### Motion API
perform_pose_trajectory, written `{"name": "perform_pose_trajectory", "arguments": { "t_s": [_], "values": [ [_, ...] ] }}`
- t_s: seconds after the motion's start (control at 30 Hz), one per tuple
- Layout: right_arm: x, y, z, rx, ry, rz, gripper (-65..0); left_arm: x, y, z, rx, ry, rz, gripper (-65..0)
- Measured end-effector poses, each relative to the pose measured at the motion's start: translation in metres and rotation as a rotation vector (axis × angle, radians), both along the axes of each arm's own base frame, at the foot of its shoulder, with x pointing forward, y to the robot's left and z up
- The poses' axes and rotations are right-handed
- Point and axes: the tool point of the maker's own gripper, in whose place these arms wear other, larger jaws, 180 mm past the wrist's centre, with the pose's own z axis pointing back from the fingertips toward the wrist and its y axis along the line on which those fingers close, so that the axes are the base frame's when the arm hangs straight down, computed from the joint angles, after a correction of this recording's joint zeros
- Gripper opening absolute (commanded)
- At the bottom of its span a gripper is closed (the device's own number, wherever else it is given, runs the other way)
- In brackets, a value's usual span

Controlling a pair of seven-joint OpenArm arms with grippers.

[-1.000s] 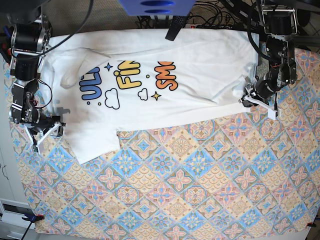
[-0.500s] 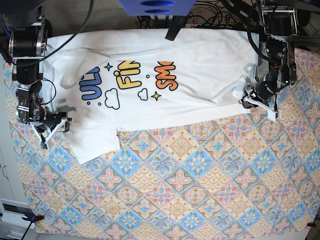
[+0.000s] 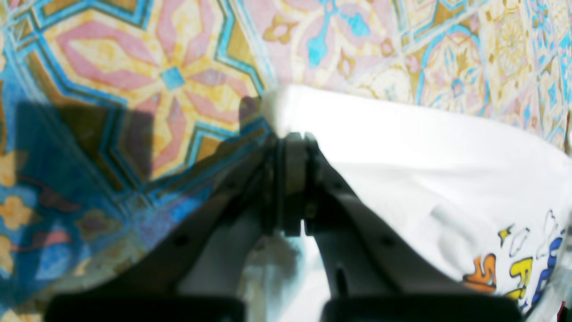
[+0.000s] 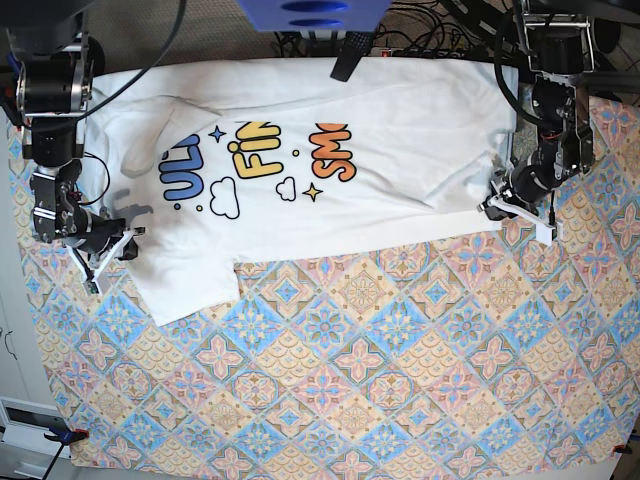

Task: Fold the T-shirt properly
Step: 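Grasp the hem corners and fold the hem over toward the collar, then lay the folded hem down and open both grippers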

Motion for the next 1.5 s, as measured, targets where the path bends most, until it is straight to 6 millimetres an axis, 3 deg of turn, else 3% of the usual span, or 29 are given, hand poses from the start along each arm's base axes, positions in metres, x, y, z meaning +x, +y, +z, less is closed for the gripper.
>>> {"name": "perform_pose_trajectory", "arguments": {
  "t_s": [0.17,0.33,0.5,0.63,0.77,0.93,1.1,1.2,1.33,1.5],
  "values": [
    [0.002,-0.002,0.004,0.032,-0.023,-0.031,-64.5,0.033,-0.008,0.031,0.003,-0.106,-0.021,-65.0],
    [0.014,-0.018,0.024,0.034,-0.086,-0.084,-64.6,0.06,-0.008,0.053,0.006,-0.166,-0.025,-65.0],
    [0.034,-0.012,0.048,0.027,-0.167,-0.054,-64.6,0.081,-0.009,0.071,0.005,-0.219,-0.022,-65.0],
    [0.04,-0.016,0.062,-0.001,-0.203,-0.034,-64.6,0.086,-0.01,0.077,0.003,-0.235,-0.025,-65.0],
    [0.037,-0.019,0.076,-0.029,-0.228,-0.016,-64.6,0.074,-0.009,0.067,0.004,-0.21,-0.027,-65.0],
    [0.007,-0.037,0.091,-0.094,-0.236,-0.031,-64.7,0.037,-0.001,0.053,0.05,-0.151,-0.049,-65.0],
    [-0.016,-0.047,0.105,-0.153,-0.247,-0.03,-64.7,0.01,-0.007,0.051,0.056,-0.14,-0.078,-65.0],
    [-0.035,-0.044,0.101,-0.172,-0.231,-0.007,-64.7,-0.007,0.0,0.054,0.075,-0.138,-0.073,-65.0],
    [-0.064,-0.039,0.085,-0.184,-0.17,0.021,-64.7,-0.033,0.008,0.042,0.082,-0.083,-0.053,-65.0],
    [-0.087,-0.038,0.075,-0.193,-0.136,0.035,-64.7,-0.052,0.01,0.032,0.084,-0.042,-0.049,-65.0]
  ]
}}
